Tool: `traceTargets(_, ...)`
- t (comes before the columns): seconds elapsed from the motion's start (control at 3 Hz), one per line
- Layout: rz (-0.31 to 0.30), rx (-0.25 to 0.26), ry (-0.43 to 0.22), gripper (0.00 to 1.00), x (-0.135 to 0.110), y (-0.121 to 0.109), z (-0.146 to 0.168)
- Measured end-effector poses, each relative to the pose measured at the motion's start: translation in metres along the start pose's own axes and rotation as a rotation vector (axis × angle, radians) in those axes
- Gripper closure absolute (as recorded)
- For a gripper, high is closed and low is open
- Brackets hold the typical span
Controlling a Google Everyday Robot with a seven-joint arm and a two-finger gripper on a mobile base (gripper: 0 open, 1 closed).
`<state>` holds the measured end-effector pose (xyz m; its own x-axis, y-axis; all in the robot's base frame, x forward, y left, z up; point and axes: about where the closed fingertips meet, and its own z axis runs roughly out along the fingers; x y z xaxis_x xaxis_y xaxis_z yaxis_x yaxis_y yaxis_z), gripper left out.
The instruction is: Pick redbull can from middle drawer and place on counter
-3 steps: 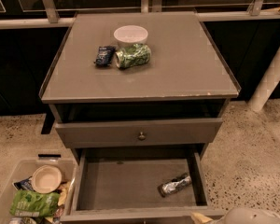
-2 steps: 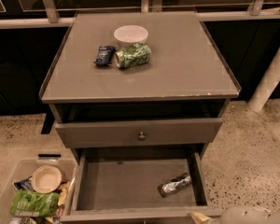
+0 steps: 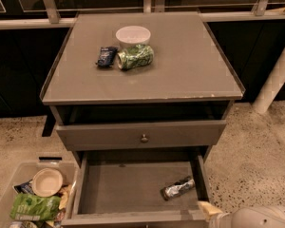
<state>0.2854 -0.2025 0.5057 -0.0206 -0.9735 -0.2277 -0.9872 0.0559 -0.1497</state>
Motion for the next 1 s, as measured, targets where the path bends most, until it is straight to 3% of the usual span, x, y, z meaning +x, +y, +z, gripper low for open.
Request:
traceTargets(0.33,-0.036,0.067,0.066,0.0,-0.015,-0.04,-0.075)
traceTargets(0.67,-0.036,0.066,0.066,0.0,-0.015,-0.04,-0.074)
traceTargets(1.0,-0.054,0.06,0.052,0.0,-0.007,-0.06,-0.054)
